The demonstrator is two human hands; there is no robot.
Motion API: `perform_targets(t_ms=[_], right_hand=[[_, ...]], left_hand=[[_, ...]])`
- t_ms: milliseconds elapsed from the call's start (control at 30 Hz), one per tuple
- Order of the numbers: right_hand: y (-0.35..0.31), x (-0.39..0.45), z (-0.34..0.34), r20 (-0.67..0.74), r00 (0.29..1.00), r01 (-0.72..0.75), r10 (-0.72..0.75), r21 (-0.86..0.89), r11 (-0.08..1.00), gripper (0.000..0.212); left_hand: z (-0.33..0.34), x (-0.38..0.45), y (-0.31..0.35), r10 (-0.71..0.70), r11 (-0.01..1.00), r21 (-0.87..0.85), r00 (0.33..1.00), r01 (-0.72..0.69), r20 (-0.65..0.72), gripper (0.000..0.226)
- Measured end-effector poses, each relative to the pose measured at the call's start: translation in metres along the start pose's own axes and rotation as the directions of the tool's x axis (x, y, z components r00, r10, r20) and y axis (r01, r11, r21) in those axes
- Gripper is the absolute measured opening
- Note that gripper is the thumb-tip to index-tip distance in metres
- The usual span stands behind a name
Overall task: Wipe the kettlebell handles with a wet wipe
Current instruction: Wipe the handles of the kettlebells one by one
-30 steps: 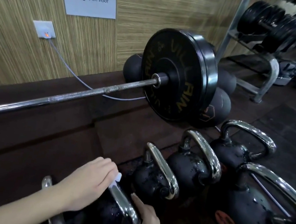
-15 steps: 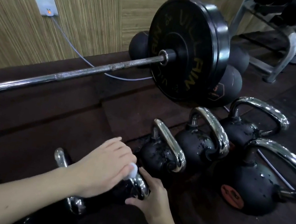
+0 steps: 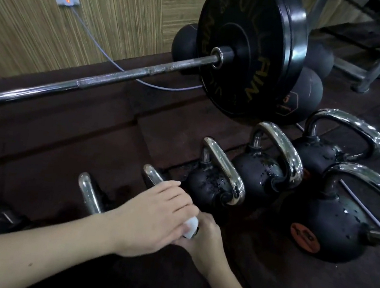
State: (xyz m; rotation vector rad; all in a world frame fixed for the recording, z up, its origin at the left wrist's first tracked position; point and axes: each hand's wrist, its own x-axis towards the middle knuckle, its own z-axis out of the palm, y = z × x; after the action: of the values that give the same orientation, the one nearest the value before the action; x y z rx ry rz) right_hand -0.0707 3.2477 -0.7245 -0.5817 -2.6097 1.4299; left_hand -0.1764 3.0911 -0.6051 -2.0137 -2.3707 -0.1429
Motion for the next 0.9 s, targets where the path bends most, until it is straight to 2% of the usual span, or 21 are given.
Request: perform_targets(t_ms=[67, 133, 167, 200, 267, 333, 400, 500, 567, 667, 733, 800, 867, 900], right_hand=[[-0.002, 0.000, -0.001, 0.006, 1.000, -0.009, 0.009, 0.008, 1.000, 0.088], [-0.001, 0.001, -0.002, 0.008, 1.000, -0.003, 0.003, 0.009, 1.000, 0.099], [-0.001, 0.002, -0.003, 0.016, 1.000, 0.002, -0.002, 0.005, 1.000, 0.101], [-0.001, 0.001, -0.005, 0.027, 1.000, 0.007, -0.007, 0.000, 1.000, 0.102], [-0.002, 0.001, -0.009, 0.059, 0.998, 0.012, -0.012, 0.001, 1.000, 0.101], [0.000, 0.001, -0.016, 0.086, 0.996, -0.007, 0.006, 0.008, 1.000, 0.091], [0.004, 0.000, -0.029, 0.068, 0.997, -0.028, 0.030, -0.029, 0.999, 0.070], [0.015, -0.003, -0.054, -0.074, 0.993, -0.097, 0.096, -0.019, 0.995, 0.040], [0.019, -0.002, -0.071, -0.182, 0.974, -0.126, 0.133, 0.052, 0.991, 0.040], [0.021, 0.008, -0.088, -0.254, 0.961, -0.087, 0.112, 0.108, 0.990, 0.060], [0.020, 0.019, -0.092, -0.239, 0.967, -0.063, 0.087, 0.103, 0.993, 0.081], [0.019, 0.030, -0.092, -0.201, 0.977, -0.060, 0.076, 0.083, 0.995, 0.093], [0.021, 0.038, -0.089, -0.200, 0.978, -0.048, 0.055, 0.039, 0.998, 0.092], [0.022, 0.041, -0.087, -0.214, 0.976, -0.048, 0.051, 0.020, 0.999, 0.091]], left_hand=[[-0.006, 0.003, -0.013, 0.047, 0.998, -0.040, 0.999, -0.046, 0.009, 0.037], [-0.015, 0.006, -0.035, -0.036, 0.993, -0.110, 0.999, 0.038, 0.019, 0.034], [-0.019, 0.007, -0.045, -0.128, 0.978, -0.165, 0.991, 0.131, 0.027, 0.031], [-0.020, 0.005, -0.054, -0.255, 0.930, -0.261, 0.966, 0.258, 0.048, 0.032], [-0.016, -0.004, -0.067, -0.464, 0.766, -0.453, 0.880, 0.457, 0.104, 0.039], [-0.015, -0.005, -0.074, -0.554, 0.671, -0.490, 0.815, 0.557, 0.169, 0.045], [-0.015, 0.002, -0.077, -0.607, 0.642, -0.488, 0.781, 0.592, 0.148, 0.048], [-0.022, 0.023, -0.083, -0.720, 0.551, -0.557, 0.691, 0.622, 0.060, 0.044], [-0.029, 0.044, -0.088, -0.746, 0.542, -0.573, 0.666, 0.614, 0.008, 0.044], [-0.033, 0.080, -0.094, -0.749, 0.577, -0.568, 0.657, 0.587, -0.082, 0.043], [-0.033, 0.105, -0.091, -0.715, 0.609, -0.603, 0.685, 0.514, -0.139, 0.043], [-0.030, 0.123, -0.074, -0.603, 0.675, -0.608, 0.788, 0.417, -0.129, 0.043], [-0.021, 0.133, -0.053, -0.373, 0.833, -0.469, 0.924, 0.293, -0.086, 0.046], [-0.015, 0.134, -0.042, -0.251, 0.908, -0.359, 0.966, 0.214, -0.059, 0.052]])
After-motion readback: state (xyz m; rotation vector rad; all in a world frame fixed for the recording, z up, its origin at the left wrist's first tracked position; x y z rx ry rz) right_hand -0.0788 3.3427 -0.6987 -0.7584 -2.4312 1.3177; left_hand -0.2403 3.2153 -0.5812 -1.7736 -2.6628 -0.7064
